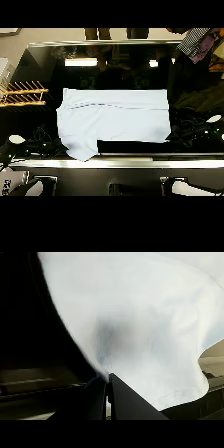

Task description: Fold the clothes and pants, and hang the long-sleeved shirts on hangers.

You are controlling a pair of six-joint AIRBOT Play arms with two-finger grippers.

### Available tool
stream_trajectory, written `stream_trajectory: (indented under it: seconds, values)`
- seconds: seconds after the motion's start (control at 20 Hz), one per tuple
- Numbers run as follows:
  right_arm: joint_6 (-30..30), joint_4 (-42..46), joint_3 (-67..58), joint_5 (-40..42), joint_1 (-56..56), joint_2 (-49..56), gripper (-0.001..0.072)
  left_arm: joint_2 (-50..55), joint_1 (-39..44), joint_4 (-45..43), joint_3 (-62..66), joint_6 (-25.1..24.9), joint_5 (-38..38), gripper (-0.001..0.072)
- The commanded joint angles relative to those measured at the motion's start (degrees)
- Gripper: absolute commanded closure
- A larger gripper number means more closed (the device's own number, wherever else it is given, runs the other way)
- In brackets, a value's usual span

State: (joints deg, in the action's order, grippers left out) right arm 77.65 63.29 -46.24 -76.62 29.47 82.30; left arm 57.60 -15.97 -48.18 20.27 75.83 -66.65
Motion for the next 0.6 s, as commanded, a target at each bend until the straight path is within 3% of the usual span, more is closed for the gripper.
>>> stream_trajectory:
  seconds: [0.0, 0.2, 0.55]
  values:
    - [-1.1, -1.1, 0.5, 1.8, -0.1, -0.7, 0.0643, 0.0, 0.0, 0.0, 0.2, 0.1, 0.0, 0.0688]
    - [-1.2, -1.4, 0.5, 1.3, -0.1, -5.3, 0.0673, -0.3, 0.0, -0.4, 3.6, 2.1, -5.1, 0.0690]
    - [3.2, 6.0, 0.5, -9.2, -0.1, -17.0, 0.0674, -15.5, 0.0, -11.1, 7.6, 19.1, -18.5, 0.0690]
